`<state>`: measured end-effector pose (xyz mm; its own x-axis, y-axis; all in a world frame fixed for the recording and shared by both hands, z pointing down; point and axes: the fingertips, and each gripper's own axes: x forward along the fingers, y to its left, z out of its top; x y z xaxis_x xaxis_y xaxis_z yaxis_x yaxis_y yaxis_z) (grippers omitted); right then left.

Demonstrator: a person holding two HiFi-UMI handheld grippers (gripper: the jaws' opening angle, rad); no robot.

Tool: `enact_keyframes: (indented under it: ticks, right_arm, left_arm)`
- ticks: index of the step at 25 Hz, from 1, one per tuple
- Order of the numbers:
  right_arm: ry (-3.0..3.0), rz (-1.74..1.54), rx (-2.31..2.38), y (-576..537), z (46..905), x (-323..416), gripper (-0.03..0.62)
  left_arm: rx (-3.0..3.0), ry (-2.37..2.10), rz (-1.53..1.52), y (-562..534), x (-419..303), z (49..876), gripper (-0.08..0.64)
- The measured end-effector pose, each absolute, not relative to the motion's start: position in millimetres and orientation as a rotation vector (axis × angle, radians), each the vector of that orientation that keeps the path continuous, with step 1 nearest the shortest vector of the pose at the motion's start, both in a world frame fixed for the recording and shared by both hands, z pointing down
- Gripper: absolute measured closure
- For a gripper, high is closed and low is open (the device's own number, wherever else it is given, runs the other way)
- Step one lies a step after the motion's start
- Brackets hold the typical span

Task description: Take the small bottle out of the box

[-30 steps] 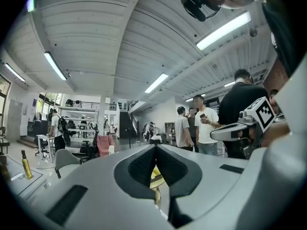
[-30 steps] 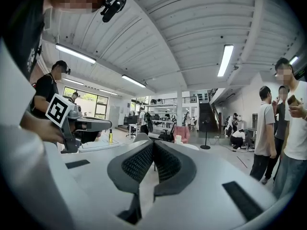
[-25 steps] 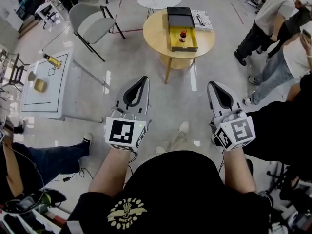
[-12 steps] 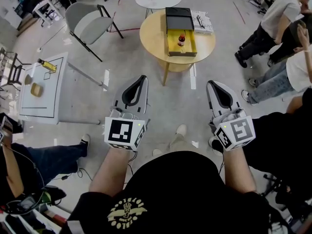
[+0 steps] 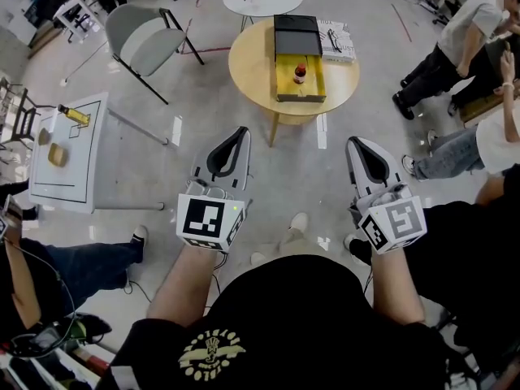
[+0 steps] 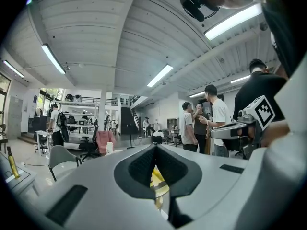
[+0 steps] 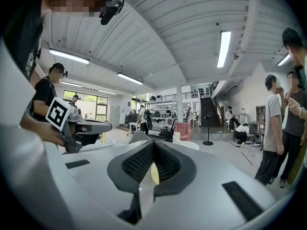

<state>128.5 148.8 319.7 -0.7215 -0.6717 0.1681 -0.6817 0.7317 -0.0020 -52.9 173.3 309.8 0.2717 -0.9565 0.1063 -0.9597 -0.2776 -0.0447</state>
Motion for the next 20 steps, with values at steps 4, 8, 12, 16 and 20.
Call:
enact_keyframes:
  ticks: [4,8,12,16,20]
  right_arm:
    - [-2.781,0.105,1.080,133.7,319.2,134.0,0.578]
    - [-2.792,0.103,1.066,117.1,315.5,140.9,0.577]
    - [-2.805,0.094,1.040,96.6,310.6,147.0,0.578]
    - [-2.824,0.082,1.007,75.6,306.7,154.0,0.578]
    - [-2.841,0.081,0.988,56.1,303.5,164.4,0.578]
  left_arm:
    - [2.474,-1.874,0.187,156.4,-46.9,309.5,0.545]
    - [2.468,-1.884,0.191,140.7,-39.4,306.4,0.545]
    - [2.455,-1.911,0.191,122.4,-33.7,299.4,0.545]
    - [2.441,-1.942,0.186,102.7,-26.1,293.8,0.545]
    - [2.429,-1.969,0.181,85.9,-16.7,287.6,0.545]
